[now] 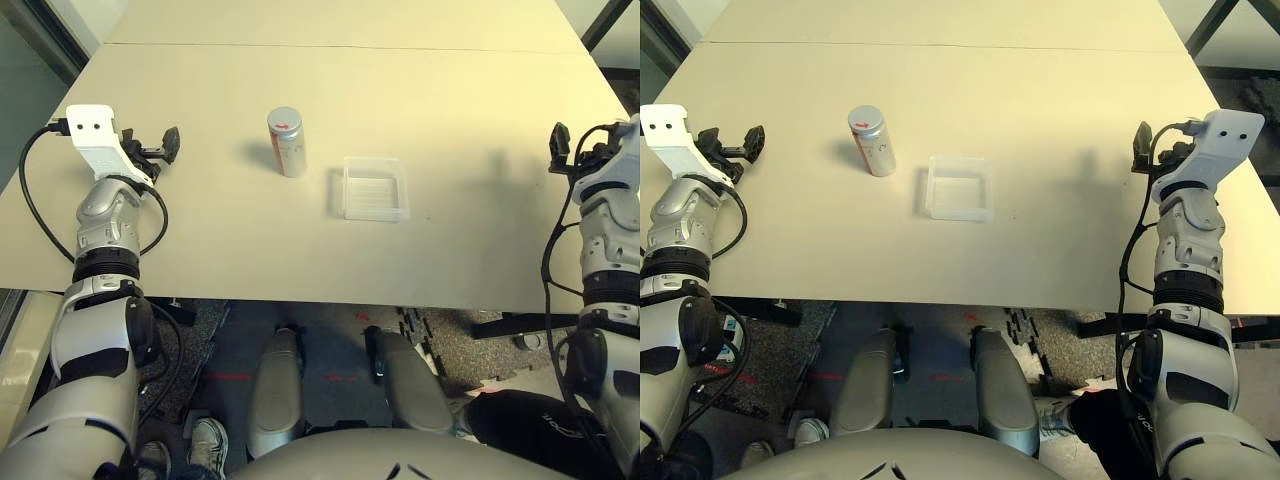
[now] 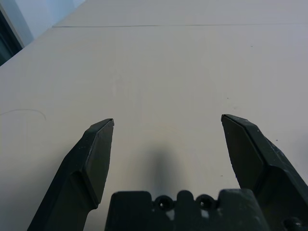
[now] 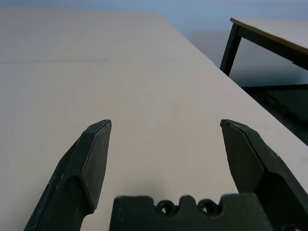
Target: Pour the medicine from the bottle into the box.
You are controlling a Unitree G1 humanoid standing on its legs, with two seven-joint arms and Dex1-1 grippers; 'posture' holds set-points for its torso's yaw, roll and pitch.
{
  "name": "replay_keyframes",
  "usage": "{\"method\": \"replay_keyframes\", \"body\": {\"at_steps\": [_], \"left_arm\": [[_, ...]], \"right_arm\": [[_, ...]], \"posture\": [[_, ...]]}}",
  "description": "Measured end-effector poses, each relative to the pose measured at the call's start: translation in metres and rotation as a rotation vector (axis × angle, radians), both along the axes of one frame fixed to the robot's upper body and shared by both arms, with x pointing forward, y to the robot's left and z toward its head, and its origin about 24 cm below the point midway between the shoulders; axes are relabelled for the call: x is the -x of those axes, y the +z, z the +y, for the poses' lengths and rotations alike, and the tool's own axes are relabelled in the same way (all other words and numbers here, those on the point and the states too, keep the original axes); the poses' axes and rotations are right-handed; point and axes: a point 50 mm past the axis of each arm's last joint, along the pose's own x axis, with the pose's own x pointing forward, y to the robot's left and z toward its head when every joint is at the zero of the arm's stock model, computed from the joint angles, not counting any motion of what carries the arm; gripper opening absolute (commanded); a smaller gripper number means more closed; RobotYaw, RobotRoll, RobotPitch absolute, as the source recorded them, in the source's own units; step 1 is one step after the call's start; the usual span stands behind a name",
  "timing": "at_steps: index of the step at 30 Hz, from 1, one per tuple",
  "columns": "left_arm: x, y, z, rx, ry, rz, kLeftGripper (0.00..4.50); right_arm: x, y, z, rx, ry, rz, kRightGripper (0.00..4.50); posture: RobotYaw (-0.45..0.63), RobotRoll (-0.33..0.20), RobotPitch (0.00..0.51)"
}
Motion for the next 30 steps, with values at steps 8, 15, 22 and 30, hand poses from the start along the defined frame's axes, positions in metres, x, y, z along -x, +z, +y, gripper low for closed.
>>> {"method": "replay_keyframes", "body": {"at_steps": [8, 15, 22, 30], "left_arm": [[-0.003, 0.008, -0.006, -0.031, -0.081, -0.004, 4.48], [0.017, 0.033, -0.022, -0.191, -0.395, -0.007, 4.48], [0.059, 0.037, -0.046, -0.197, -0.678, 0.108, 4.48], [0.047, 0.03, -0.081, -0.19, -0.826, 0.106, 4.48]], "right_arm": [[0.007, 0.009, 0.005, 0.001, 0.017, -0.049, 4.5], [0.024, 0.027, 0.015, 0.017, 0.167, 0.022, 4.5], [0.043, 0.049, 0.076, 0.048, 0.584, 0.193, 4.5], [0.051, 0.054, 0.135, 0.035, 0.861, 0.281, 4.5]], "posture": [[0.0, 0.0, 0.212], [0.02, 0.0, 0.222], [0.01, 0.0, 0.222], [-0.04, 0.0, 0.211]]}}
